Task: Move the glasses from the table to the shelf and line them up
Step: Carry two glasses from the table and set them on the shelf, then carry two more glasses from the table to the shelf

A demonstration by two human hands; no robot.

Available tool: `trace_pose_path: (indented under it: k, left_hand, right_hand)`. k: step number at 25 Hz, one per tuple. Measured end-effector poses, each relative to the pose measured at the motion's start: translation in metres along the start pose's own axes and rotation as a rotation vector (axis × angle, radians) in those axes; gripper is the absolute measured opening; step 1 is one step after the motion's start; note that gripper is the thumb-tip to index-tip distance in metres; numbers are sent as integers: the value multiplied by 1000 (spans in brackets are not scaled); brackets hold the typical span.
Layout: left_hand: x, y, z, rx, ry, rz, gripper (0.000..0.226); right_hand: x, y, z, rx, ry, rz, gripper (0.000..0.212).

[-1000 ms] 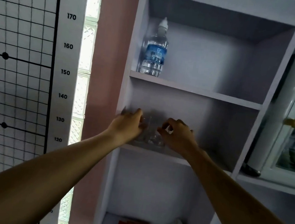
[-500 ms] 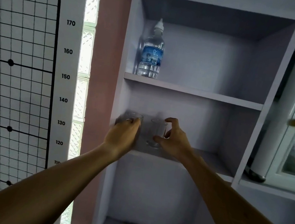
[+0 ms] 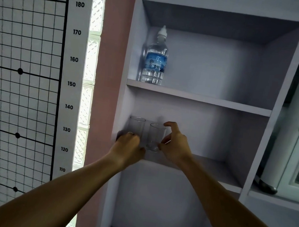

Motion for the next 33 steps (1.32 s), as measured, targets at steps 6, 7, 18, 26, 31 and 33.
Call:
trace_pose_path:
  k: [6,7,18,26,31,33]
  left_hand:
    - [1,2,3,-6,7,-6,23]
    - [2,3,4,-15,9,0,23]
    - [3,9,7,-29,0,61,29]
    - [-29,-76,39,-210,34,123,11]
    - [-94,-151,132,-12,-230,87,7]
    - [-138,-192,170,88,-362,72,5]
  right_hand:
    - [2,12,13,45,-43,-10,63]
    - [2,15,14,46,-37,-1,62]
    - [-1,18,22,38,-183,77,35]
    - [-21,23,62,67,-276,142,12]
    - [-68,79,138,223,-407,316,13]
    - [-100,110,179,309,-472,435,16]
Point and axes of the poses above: each hand's wrist, its own x-axis towards the middle knuckle, its own y-axis out of the palm, z = x × y, the point moved 8 cm from there along x, towards the middle knuckle, and after that the axes turned 13 degrees about -z, right-handed, at the moved point
